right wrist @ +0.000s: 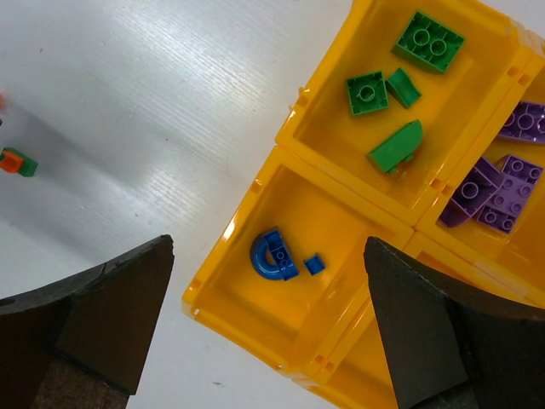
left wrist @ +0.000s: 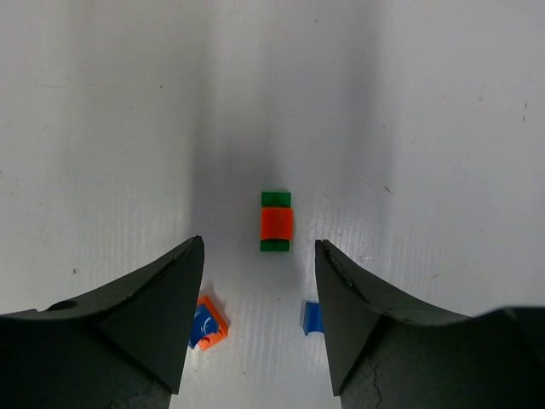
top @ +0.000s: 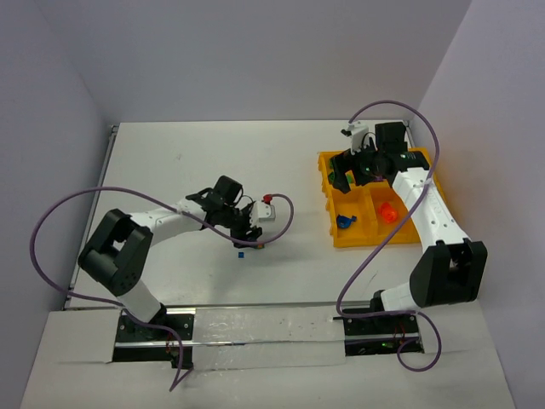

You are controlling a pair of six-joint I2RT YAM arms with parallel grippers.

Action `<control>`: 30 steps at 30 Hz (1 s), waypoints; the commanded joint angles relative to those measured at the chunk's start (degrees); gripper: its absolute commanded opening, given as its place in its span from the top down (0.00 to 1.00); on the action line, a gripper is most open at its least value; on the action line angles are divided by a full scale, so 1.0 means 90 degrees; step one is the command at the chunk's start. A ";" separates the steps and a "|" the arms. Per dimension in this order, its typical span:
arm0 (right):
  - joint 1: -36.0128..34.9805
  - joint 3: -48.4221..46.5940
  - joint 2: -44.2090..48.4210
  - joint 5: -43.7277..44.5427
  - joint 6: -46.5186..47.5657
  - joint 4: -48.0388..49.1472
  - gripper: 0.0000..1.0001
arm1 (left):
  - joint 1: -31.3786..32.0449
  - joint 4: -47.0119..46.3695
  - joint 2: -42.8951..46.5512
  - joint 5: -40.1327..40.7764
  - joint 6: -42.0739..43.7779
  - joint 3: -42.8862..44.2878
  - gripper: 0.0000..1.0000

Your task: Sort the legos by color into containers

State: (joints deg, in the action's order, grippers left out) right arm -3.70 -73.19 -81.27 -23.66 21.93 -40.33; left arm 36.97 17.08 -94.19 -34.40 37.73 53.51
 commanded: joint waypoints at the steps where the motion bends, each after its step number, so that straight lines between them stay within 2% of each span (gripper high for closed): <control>1: 0.0031 -0.0325 -0.0100 -0.0047 -0.0017 0.0038 0.00 | 0.0041 0.0225 -0.0139 -0.0266 0.0355 0.0400 0.37; 9: 0.0052 -0.0314 -0.0207 -0.0045 0.0022 0.0038 0.00 | 0.0188 0.0610 -0.0392 0.0014 0.0339 0.0634 0.43; 30: 0.0080 -0.0384 -0.0375 -0.0115 -0.0032 0.0019 0.00 | 0.0453 0.0642 -0.0638 0.0512 0.0231 0.0665 0.49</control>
State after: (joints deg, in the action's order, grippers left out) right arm -3.46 -74.24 -84.56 -23.70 21.93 -40.34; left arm 40.40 22.98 -99.44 -30.43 39.66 57.36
